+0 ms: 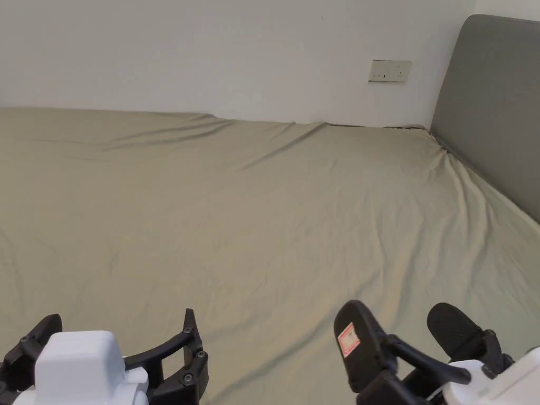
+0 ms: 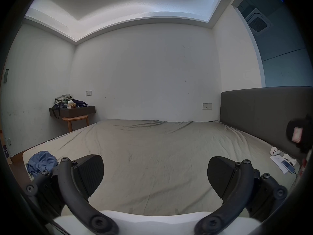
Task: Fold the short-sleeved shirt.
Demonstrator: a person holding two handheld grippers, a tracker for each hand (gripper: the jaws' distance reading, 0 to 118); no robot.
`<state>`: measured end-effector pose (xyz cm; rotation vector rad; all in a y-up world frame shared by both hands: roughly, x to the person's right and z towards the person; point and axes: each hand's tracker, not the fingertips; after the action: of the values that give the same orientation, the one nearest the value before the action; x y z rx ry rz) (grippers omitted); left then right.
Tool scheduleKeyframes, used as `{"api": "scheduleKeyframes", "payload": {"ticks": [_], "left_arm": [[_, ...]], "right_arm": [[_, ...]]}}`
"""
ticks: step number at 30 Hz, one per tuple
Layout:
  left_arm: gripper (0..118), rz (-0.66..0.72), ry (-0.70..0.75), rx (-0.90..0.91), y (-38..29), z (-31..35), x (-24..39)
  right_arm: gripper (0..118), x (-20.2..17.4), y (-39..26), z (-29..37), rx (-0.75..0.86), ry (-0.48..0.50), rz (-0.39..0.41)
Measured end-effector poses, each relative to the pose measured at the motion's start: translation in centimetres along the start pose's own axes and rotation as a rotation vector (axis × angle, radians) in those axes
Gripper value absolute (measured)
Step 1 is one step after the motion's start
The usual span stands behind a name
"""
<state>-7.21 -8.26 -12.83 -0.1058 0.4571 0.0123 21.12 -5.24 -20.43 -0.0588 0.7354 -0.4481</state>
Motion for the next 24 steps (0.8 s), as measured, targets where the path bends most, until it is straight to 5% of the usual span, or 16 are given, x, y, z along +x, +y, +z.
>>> {"api": "scheduleKeyframes", "payload": {"ticks": [2, 8, 15, 24], "left_arm": [[118, 0.003, 0.001, 0.002, 0.1, 0.0, -0.1], [118, 0.004, 0.006, 0.001, 0.2, 0.0, -0.2], [118, -0.002, 0.004, 0.005, 0.3, 0.2, -0.1], [118, -0.001, 0.007, 0.005, 0.5, 0.3, -0.3]], "right_arm": [[118, -0.2, 0.9, 0.3, 0.028, 0.006, -0.042], [118, -2.9, 3.6, 0.9, 0.064, -0.202, 0.075], [118, -3.1, 4.9, 1.7, 0.085, -0.038, -0.071], [118, -5.9, 4.8, 1.0, 0.077, -0.266, 0.141]]}}
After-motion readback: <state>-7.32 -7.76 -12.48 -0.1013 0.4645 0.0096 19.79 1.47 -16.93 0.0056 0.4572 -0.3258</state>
